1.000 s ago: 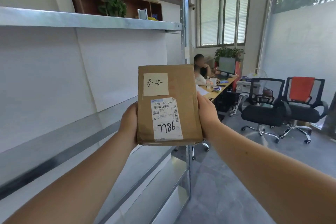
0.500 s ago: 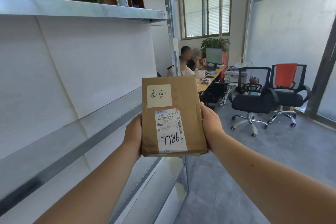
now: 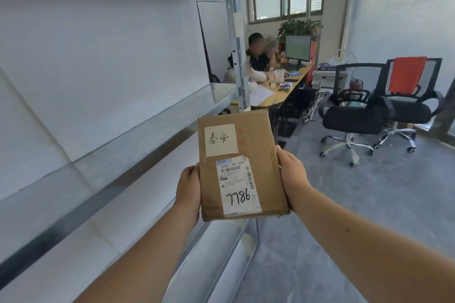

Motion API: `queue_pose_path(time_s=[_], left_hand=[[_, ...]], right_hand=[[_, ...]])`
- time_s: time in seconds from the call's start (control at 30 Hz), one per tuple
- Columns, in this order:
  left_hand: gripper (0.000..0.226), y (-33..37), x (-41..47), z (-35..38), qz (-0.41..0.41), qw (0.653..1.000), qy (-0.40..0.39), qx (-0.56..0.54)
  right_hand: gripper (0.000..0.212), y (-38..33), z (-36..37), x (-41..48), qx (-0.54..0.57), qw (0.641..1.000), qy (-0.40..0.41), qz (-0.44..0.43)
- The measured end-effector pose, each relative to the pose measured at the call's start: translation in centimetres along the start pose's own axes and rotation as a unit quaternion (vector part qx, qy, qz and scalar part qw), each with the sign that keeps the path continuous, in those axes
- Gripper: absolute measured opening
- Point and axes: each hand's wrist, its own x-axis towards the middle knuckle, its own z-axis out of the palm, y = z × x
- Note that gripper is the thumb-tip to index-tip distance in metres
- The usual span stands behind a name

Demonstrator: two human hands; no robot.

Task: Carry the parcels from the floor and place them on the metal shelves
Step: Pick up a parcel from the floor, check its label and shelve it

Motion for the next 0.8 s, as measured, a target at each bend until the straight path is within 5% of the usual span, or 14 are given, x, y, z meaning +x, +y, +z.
queue_pose_path(time_s=[0.3,0.8], left_hand=[[0.058,-1.7,5.2,-0.3,-0.053,0.994,-0.075,0.050],[0.036,-4.3,11.7,-1.6,-0.004,0.965,-0.110,0.236]], right_hand=[[0.033,2.8,2.4,2.1,0.070,0.992,0.077,0.069],[0.032,8.0,6.4,5.7,0.064,0.980,0.065,0.176]])
